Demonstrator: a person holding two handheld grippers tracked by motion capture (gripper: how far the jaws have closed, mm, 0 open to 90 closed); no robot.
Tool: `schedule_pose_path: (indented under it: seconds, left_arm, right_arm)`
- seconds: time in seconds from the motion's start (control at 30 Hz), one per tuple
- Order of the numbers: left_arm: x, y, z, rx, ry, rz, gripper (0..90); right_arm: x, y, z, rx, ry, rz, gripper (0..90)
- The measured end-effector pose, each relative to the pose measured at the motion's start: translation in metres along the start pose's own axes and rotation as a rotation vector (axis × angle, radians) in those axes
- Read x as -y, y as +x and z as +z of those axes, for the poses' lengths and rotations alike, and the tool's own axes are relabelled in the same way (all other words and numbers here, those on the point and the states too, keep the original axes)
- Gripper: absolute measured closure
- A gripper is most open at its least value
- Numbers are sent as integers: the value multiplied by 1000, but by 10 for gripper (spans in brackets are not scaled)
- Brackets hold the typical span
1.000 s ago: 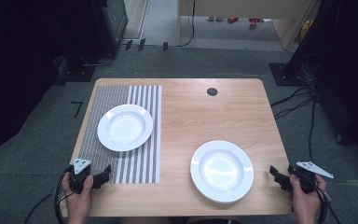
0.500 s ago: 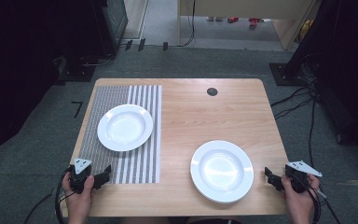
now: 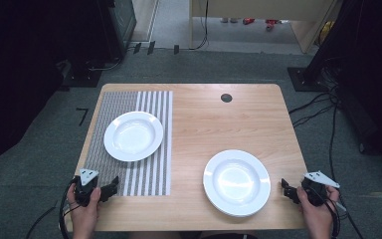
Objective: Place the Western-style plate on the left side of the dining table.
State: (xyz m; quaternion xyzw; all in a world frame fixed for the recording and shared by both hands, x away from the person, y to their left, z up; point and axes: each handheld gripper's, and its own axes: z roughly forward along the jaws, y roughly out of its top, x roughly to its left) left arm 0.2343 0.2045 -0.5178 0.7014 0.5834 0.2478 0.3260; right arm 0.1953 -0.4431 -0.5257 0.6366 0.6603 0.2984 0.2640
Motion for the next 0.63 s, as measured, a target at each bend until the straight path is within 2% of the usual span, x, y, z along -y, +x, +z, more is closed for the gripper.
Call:
schedule_pose_path:
  seconds: [0.5,0.63]
  left_arm:
    - [0,-1,1,-11,5,12,170]
    - [0,1,0,6,2,-2,163]
  right_arm:
    - [0,0,1,-1,6,-3,102]
    - [0,0,1,-1,7,-2,101]
